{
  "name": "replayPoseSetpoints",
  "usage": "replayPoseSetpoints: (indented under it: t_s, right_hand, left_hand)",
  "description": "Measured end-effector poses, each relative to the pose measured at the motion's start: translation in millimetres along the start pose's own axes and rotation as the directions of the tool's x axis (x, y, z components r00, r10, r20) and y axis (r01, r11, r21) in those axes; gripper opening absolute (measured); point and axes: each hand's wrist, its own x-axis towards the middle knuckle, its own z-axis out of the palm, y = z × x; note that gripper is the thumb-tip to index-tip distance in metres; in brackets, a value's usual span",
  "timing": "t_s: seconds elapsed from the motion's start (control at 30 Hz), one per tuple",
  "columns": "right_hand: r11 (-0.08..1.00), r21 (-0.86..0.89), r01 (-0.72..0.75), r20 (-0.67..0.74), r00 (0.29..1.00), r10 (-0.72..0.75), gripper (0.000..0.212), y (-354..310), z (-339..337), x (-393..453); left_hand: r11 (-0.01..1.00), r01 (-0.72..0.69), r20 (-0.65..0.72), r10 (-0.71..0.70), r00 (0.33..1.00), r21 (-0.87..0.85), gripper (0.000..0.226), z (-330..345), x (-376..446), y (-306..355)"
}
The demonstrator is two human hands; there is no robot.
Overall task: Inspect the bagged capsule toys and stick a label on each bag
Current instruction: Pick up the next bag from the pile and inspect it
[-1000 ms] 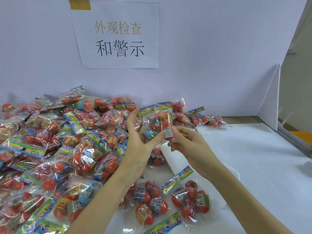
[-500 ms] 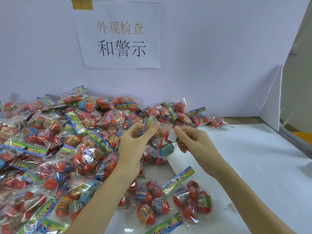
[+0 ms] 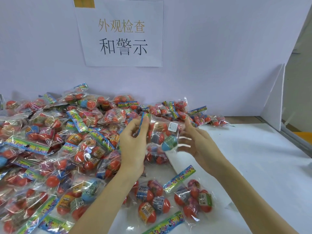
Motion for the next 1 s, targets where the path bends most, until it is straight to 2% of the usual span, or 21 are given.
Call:
replayPoseSetpoints:
  t_s: [0.1, 0.17, 0.33, 0.43, 0.57, 0.63, 0.67, 0.7, 0.73, 0.77, 0.8, 0.83, 0.87, 0.9, 0.97, 1.0]
  right_hand:
    - [0.985, -0.174, -0.011, 0.203, 0.978, 0.047, 0.050, -0.9, -0.5, -5.1]
    - [0.962, -0.272, 0.026, 0.254, 0.966, 0.046, 0.044, -0.4, -0.3, -7.2]
    - [0.956, -0.292, 0.031, 0.262, 0.964, 0.049, 0.044, -5.5, -7.5, -6.6]
    - [0.962, -0.272, -0.017, 0.273, 0.958, 0.094, 0.049, -5.3, -7.7, -6.4]
    - [0.965, -0.256, -0.059, 0.201, 0.973, 0.113, 0.036, 1.1, -5.6, -4.4]
    - [0.993, -0.099, -0.071, 0.163, 0.983, 0.086, 0.037, -2.1, -10.0, 0.0]
    - [0.995, 0.071, -0.067, 0.160, 0.986, 0.055, 0.038, -6.7, -15.0, 1.5]
    - [0.954, 0.295, -0.053, 0.188, 0.982, -0.004, 0.041, -12.6, -21.7, 2.2]
    - [0.843, 0.536, -0.043, 0.241, 0.965, -0.104, 0.047, -18.0, -30.0, 1.7]
    - [0.679, 0.731, -0.071, 0.296, 0.929, -0.222, 0.056, -22.7, -38.3, 0.5]
    - [0.528, 0.840, -0.127, 0.337, 0.884, -0.324, 0.066, -26.9, -45.0, -0.8]
    - [0.456, 0.877, -0.150, 0.344, 0.860, -0.378, 0.072, -29.1, -50.8, -1.3]
    - [0.472, 0.874, -0.117, 0.312, 0.880, -0.359, 0.070, -28.3, -54.8, 0.3]
    - [0.543, 0.838, -0.059, 0.250, 0.925, -0.286, 0.063, -25.3, -57.1, 2.5]
    - [0.674, 0.739, -0.003, 0.111, 0.987, -0.117, 0.043, -17.3, -56.3, 8.0]
    - [0.704, 0.710, 0.001, 0.060, 0.996, -0.062, 0.035, -13.6, -54.7, 10.4]
  left_hand:
    - [0.991, -0.085, -0.059, 0.092, 0.994, 0.105, 0.028, -0.6, 0.5, -3.8]
    - [0.983, -0.126, -0.068, 0.136, 0.988, 0.130, 0.026, -1.5, 0.9, -2.5]
    - [0.976, -0.158, -0.045, 0.166, 0.985, 0.151, 0.030, -3.3, 2.4, 4.5]
    - [0.966, -0.166, 0.000, 0.169, 0.986, 0.197, 0.030, -5.3, 2.6, 4.4]
    - [0.958, -0.170, 0.071, 0.157, 0.985, 0.229, 0.031, -5.6, 2.9, 3.9]
    - [0.978, -0.101, 0.090, 0.086, 0.992, 0.183, 0.034, -2.9, 1.9, 3.2]
    - [0.990, -0.048, 0.092, 0.036, 0.995, 0.131, 0.040, -1.8, 1.6, 2.3]
    - [0.997, -0.006, 0.091, -0.002, 0.996, 0.082, 0.051, -1.3, 1.1, 2.7]
    - [0.999, 0.011, 0.095, -0.015, 0.995, 0.049, 0.056, -1.7, 1.0, 2.7]
    - [0.999, 0.006, 0.112, -0.011, 0.994, 0.043, 0.058, -1.8, 0.6, 2.9]
    - [0.998, -0.011, 0.148, 0.002, 0.989, 0.064, 0.057, -1.6, 0.0, 2.9]
    - [0.993, -0.045, 0.200, 0.023, 0.979, 0.109, 0.055, -1.6, -0.7, 3.3]
    - [0.980, -0.099, 0.267, 0.050, 0.963, 0.173, 0.051, -1.8, -1.6, 3.2]
    - [0.955, -0.167, 0.353, 0.073, 0.933, 0.243, 0.045, -1.7, -2.9, 3.5]
    - [0.900, -0.287, 0.573, 0.053, 0.818, 0.328, 0.029, -1.4, -6.8, 3.3]
    - [0.877, -0.332, 0.690, 0.002, 0.724, 0.347, 0.023, -0.2, -10.5, 4.3]
